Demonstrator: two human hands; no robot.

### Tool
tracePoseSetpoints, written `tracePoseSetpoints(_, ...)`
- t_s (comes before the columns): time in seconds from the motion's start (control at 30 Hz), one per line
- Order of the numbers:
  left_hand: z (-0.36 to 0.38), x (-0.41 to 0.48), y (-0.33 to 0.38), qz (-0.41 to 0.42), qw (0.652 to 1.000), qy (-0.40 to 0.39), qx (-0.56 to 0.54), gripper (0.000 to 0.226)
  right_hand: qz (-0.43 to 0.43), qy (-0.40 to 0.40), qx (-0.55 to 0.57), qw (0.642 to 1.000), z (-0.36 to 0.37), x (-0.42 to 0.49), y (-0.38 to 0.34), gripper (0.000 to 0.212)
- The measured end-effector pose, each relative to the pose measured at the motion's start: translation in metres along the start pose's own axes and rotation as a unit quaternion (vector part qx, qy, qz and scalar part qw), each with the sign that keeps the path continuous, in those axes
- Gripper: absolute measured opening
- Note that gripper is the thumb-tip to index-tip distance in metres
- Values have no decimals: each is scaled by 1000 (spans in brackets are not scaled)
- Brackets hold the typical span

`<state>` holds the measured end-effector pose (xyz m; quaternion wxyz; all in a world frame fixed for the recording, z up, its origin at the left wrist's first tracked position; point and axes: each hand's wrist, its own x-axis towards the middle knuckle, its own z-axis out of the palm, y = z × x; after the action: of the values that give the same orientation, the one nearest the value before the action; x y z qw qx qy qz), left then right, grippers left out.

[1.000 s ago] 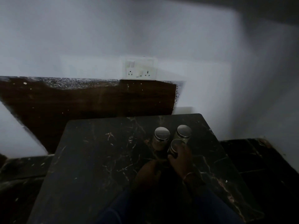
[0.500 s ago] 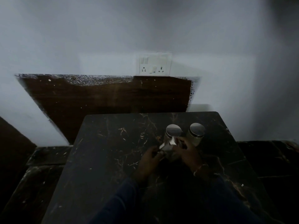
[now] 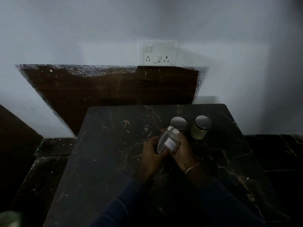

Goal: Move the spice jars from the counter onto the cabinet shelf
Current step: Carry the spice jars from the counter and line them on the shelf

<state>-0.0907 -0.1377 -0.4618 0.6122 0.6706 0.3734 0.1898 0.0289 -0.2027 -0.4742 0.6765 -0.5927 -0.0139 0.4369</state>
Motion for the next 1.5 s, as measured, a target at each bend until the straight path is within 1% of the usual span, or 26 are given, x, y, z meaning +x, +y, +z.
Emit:
tracePoseSetpoints(0.03, -3, 1, 1, -3, 1000, -7, 4, 53, -2, -3, 0, 1000, 1, -1, -1, 63)
tracePoseSetpoints(0.07, -6, 1, 4, -30, 999, -30, -25, 49, -3, -4, -3, 1000, 2, 0, 0, 55)
tracePoseSetpoints(0.13, -15, 2, 11, -119, 979, -114, -117, 46, 8, -8, -13, 1000, 5, 0, -2, 47)
tracePoseSetpoints(0.17, -20, 3, 14, -160, 963, -149, -157, 46, 14, -9, -20, 1000, 7, 0, -2, 49)
tracePoseSetpoints(0.2, -24, 3, 16, -188, 949, -167, -189, 45, 22, -9, -31, 999, 8, 1, -3, 55)
tracePoseSetpoints(0.27, -30, 2, 18, -207, 937, -170, -226, 39, 30, -23, -57, 998, 12, 2, -5, 72)
tracePoseSetpoints(0.3, -32, 2, 19, -212, 934, -169, -234, 38, 35, -29, -62, 997, 14, 4, -5, 77)
tracePoseSetpoints(0.4, -35, 1, 17, -224, 928, -173, -242, 47, 35, -48, -87, 994, 19, 5, -9, 68)
tracePoseSetpoints(0.5, -38, 4, 18, -239, 922, -163, -258, 50, 38, -45, -128, 990, 23, 3, -13, 64)
tracePoseSetpoints(0.63, -43, 3, 21, -225, 929, -171, -241, 41, 50, -63, -147, 986, 28, -6, -22, 52)
tracePoseSetpoints(0.7, -49, 5, 21, -184, 947, -170, -200, 39, 16, -93, -168, 981, 36, -15, -37, 41)
tracePoseSetpoints(0.73, -53, 8, 26, -147, 959, -171, -172, 39, -24, -104, -198, 974, 42, -19, -49, 38)
tracePoseSetpoints(0.77, -58, 12, 32, -104, 969, -172, -141, 40, -72, -114, -233, 963, 47, -23, -62, 39)
tracePoseSetpoints(0.83, -69, 20, 57, -18, 981, -171, -88, 45, -168, -128, -277, 937, 58, -30, -92, 50)
tracePoseSetpoints(0.9, -82, 26, 95, 59, 985, -158, -44, 48, -224, -143, -277, 923, 69, -35, -123, 57)
tracePoseSetpoints(0.97, -93, 36, 132, 121, 983, -141, -2, 51, -273, -142, -279, 910, 80, -40, -155, 58)
tracePoseSetpoints(1.07, -106, 52, 184, 193, 973, -121, 33, 54, -340, -151, -278, 886, 101, -54, -204, 57)
tracePoseSetpoints(1.13, -111, 60, 214, 218, 970, -108, 31, 60, -371, -149, -293, 868, 114, -64, -236, 57)
tracePoseSetpoints(1.2, -117, 64, 251, 258, 961, -87, 45, 61, -411, -145, -311, 844, 126, -75, -272, 59)
tracePoseSetpoints(1.33, -127, 66, 337, 353, 931, -61, 73, 67, -502, -123, -348, 782, 146, -111, -353, 66)
tracePoseSetpoints(1.37, -129, 63, 362, 384, 918, -57, 81, 64, -528, -119, -350, 765, 151, -121, -375, 66)
tracePoseSetpoints(1.47, -132, 61, 428, 457, 882, -37, 110, 39, -588, -108, -347, 723, 163, -148, -433, 63)
tracePoseSetpoints(1.5, -133, 62, 454, 479, 869, -29, 120, 40, -607, -105, -337, 712, 168, -155, -456, 61)
